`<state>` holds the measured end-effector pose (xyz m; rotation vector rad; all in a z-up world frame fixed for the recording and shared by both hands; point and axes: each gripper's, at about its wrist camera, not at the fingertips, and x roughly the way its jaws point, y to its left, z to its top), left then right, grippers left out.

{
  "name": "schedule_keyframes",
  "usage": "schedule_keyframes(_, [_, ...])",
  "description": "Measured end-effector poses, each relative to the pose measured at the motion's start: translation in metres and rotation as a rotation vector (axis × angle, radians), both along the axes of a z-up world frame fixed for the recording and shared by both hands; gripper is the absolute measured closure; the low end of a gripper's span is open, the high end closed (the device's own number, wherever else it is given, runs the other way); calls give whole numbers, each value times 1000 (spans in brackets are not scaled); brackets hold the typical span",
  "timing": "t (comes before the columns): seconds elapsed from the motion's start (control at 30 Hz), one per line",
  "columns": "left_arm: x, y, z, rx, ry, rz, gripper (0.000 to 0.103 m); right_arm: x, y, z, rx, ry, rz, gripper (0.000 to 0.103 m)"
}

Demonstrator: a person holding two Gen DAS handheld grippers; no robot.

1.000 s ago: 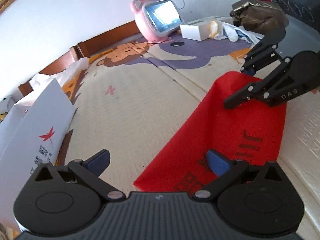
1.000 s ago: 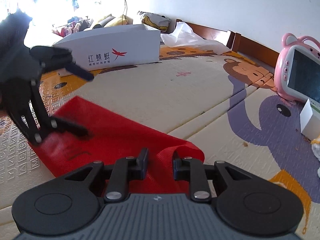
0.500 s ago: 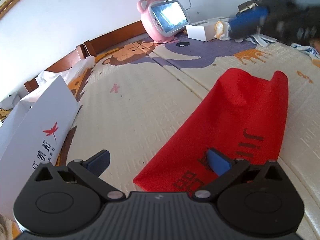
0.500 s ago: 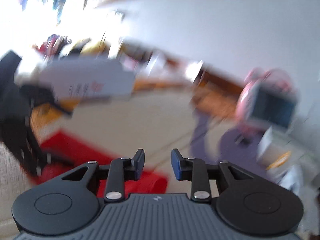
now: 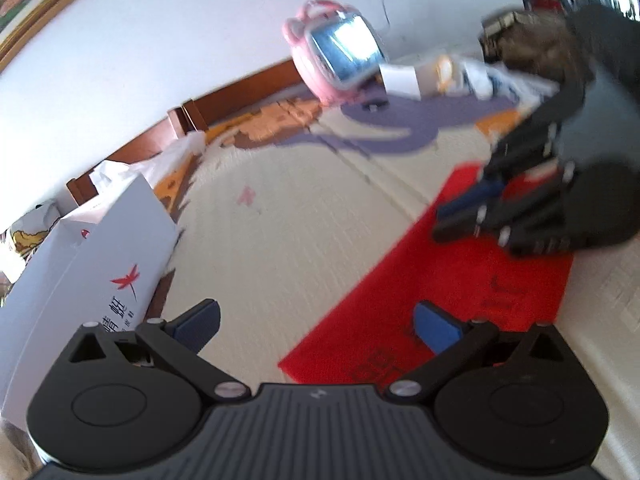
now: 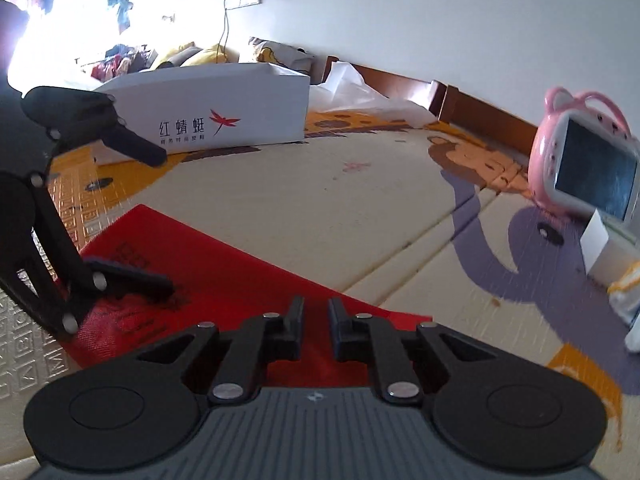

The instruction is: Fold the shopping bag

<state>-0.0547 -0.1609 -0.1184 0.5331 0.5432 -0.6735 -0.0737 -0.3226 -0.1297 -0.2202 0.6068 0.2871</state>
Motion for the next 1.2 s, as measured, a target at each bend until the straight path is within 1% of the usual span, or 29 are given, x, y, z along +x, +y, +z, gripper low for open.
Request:
schedule_keyframes(0.07, [-9,-2,2,-23,12,-16,1,-2,1,-1,2,-10,5,89])
schedule_keyframes(0.13, [-18,-5,-1,-26,18,-29,1,-3,1,0,5,-10,5,89])
schedule_keyframes(0.2, [-24,-13,-14,7,31,-31,0,-3,4,0,-5,-14,6,89])
schedule_keyframes(0.23, [-23,-14,-19,8,40,-24,0,-3,3,0,-9,-16,6,88])
schedule_keyframes(0.33, [-18,-10,-28,-25,83,-2,0,-5,3,2,-25,-15,3,88])
schedule_keyframes(0.4, [-15,-9,-27,-35,106,2,0,-14,1,13,-18,-25,-13,88])
schedule_keyframes(0.5, [-17,-9,-28,-30,95,-6,0,-41,-3,28,-3,-58,-12,88])
schedule_keyframes(0.57, [-16,-8,-28,-38,98,-9,0,-52,-6,26,-9,-35,-16,88])
schedule_keyframes(0.6, [-15,-7,-29,-44,102,-11,0,-54,-6,19,-38,-3,-26,88])
schedule_keyframes(0.63, [-15,-6,-29,-46,102,-12,0,-56,-7,11,-68,31,-37,85])
schedule_keyframes(0.67, [-15,-6,-28,-46,97,-15,0,-58,-10,6,-51,15,-42,85])
schedule_keyframes(0.7, [-16,-7,-27,-37,84,-16,0,-59,-14,4,-11,8,-55,85])
schedule_keyframes(0.73, [-19,-8,-25,-28,61,-14,0,-58,-20,2,41,12,-71,85])
schedule_keyframes(0.8, [-30,-8,-16,-11,-12,-1,1,-58,-25,-1,81,6,-73,85])
schedule_keyframes(0.83, [-35,-8,-11,-14,-33,-3,1,-58,-27,-3,95,3,-74,86])
schedule_keyframes(0.87, [-40,-7,-6,-23,-45,-9,1,-60,-25,-3,90,1,-75,86])
schedule_keyframes(0.9, [-45,-6,0,-40,-38,-18,1,-60,-23,-4,75,-3,-75,86])
schedule_keyframes(0.93, [-48,-5,5,-67,-16,-23,1,-60,-20,-5,62,-8,-75,85])
schedule_keyframes(1.0, [-58,-1,15,-153,44,-9,1,-61,-19,-6,54,-15,-78,84])
schedule_keyframes(1.1, [-67,3,21,-234,53,40,0,-61,-22,-5,55,-18,-94,78])
schedule_keyframes(1.13, [-69,4,22,-255,44,63,0,-62,-23,-5,54,-21,-106,69])
schedule_keyframes(1.17, [-69,3,23,-263,34,93,0,-62,-24,-5,52,-23,-118,56])
schedule_keyframes(1.2, [-66,1,24,-260,33,118,0,-62,-26,-4,47,-26,-154,51])
